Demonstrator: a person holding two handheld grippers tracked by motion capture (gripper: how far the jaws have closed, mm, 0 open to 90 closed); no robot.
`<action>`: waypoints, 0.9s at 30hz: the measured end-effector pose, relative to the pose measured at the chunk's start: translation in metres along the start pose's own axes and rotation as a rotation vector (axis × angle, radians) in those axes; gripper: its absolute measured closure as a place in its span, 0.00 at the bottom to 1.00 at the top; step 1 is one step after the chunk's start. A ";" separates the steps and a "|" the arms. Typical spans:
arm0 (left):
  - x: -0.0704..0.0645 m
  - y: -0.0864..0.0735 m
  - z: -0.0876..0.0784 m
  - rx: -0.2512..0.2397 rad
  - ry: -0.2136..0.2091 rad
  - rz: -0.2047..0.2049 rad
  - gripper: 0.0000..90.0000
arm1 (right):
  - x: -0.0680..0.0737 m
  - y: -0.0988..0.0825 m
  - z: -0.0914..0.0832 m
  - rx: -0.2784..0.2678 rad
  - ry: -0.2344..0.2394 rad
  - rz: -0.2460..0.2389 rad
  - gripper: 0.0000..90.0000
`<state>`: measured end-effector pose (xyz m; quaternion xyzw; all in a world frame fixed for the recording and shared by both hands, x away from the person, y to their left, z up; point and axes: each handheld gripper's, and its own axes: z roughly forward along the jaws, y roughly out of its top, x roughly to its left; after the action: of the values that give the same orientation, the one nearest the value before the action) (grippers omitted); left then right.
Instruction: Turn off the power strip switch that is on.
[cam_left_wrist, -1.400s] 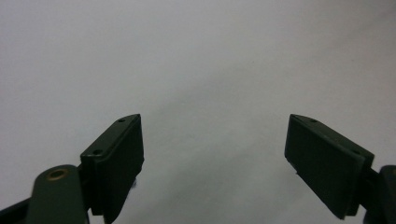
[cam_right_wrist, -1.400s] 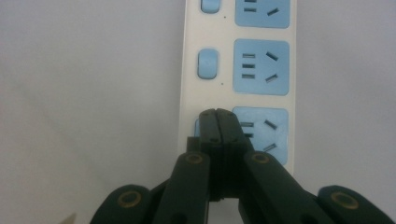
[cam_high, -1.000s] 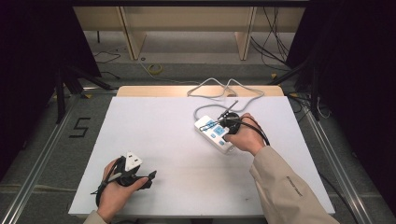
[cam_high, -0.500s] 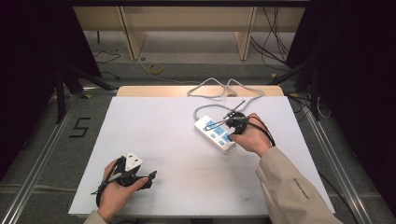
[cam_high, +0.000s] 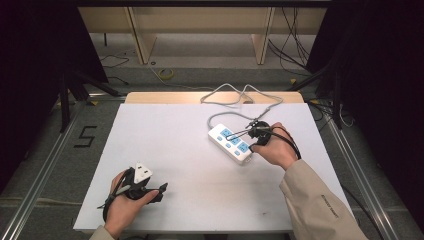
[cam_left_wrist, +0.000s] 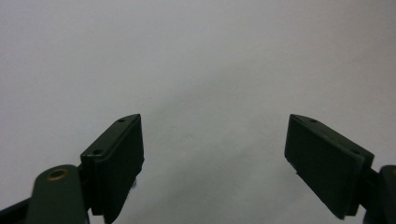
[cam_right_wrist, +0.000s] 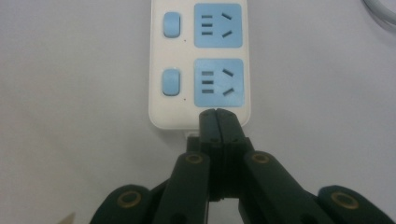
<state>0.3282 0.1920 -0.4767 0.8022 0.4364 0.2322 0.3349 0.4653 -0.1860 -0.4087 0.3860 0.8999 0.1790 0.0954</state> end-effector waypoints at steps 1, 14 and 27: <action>0.000 0.000 0.000 -0.001 0.001 -0.001 0.22 | 0.000 -0.001 0.000 -0.002 0.000 0.003 1.00; 0.000 0.000 0.000 -0.001 0.002 -0.003 0.22 | -0.004 -0.019 -0.007 -0.015 0.008 0.009 1.00; 0.000 0.000 0.000 0.001 0.002 -0.003 0.22 | -0.006 -0.034 -0.009 -0.031 0.007 0.019 0.98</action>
<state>0.3282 0.1923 -0.4768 0.8014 0.4382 0.2321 0.3345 0.4443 -0.2145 -0.4137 0.3924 0.8937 0.1953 0.0965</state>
